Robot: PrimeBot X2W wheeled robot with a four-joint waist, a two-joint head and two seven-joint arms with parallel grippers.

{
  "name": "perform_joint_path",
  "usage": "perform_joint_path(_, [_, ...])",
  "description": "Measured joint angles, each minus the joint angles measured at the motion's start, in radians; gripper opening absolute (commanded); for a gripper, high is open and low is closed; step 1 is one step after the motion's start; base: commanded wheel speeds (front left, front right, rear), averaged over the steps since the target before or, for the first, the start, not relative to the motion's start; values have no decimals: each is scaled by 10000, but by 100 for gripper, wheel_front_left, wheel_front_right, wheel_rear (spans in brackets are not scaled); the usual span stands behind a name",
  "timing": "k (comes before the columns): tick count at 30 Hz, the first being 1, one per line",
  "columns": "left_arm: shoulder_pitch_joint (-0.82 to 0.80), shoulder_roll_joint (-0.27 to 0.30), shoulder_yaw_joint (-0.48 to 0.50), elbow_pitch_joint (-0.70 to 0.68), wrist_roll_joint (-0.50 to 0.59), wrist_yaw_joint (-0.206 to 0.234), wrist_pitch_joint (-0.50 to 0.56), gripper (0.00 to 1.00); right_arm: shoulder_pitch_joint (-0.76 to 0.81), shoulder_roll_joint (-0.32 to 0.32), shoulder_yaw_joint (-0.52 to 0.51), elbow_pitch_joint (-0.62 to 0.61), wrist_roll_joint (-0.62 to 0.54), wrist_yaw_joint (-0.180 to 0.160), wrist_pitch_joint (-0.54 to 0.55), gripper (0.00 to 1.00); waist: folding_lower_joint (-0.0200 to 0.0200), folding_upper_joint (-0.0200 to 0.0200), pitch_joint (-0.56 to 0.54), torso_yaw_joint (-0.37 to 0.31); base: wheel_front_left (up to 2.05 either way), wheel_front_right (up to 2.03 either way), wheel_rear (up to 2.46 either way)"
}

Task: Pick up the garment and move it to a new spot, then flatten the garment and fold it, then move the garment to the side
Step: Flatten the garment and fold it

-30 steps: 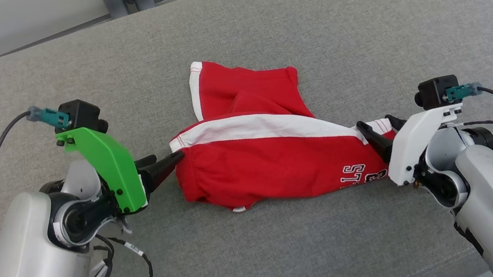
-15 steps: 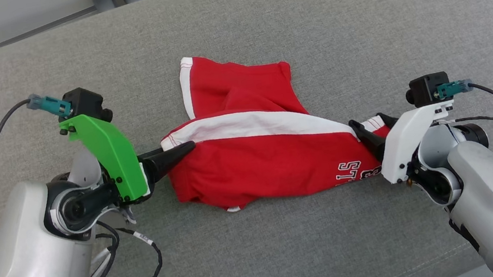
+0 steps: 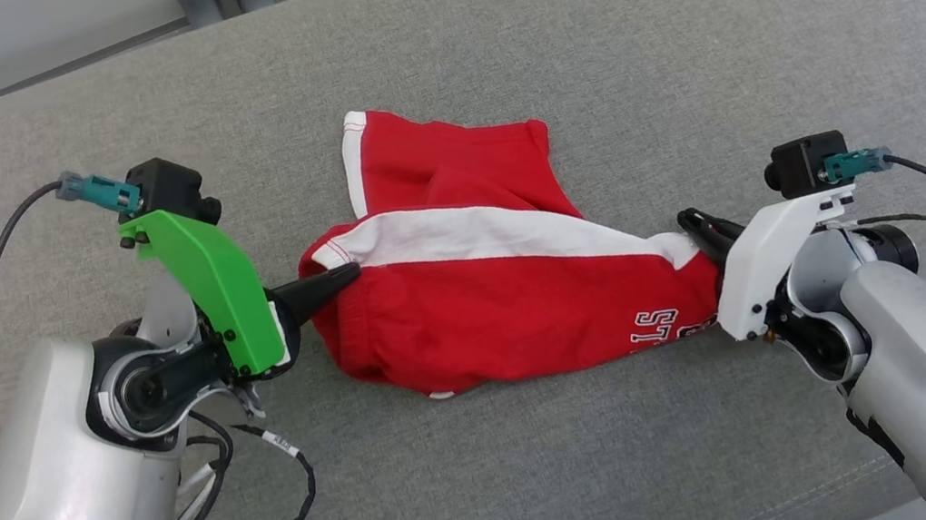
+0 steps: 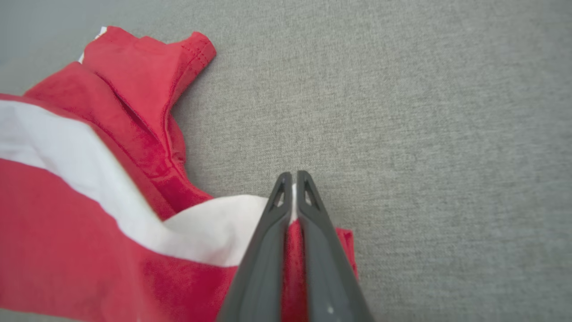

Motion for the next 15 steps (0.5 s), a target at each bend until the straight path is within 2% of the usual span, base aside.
perform_joint_path(9, [221,59,-94,-433,-297,-2,-401,0,171,-232,-332,-621,79,0,-1189,0,0,0,-521,69,0,0,0])
perform_joint_path(15, [205,259,-134,-989,-104,-2,-1407,0,256,-284,-817,-1536,228,0,-2146,0,0,0,-862,263,0,0,0])
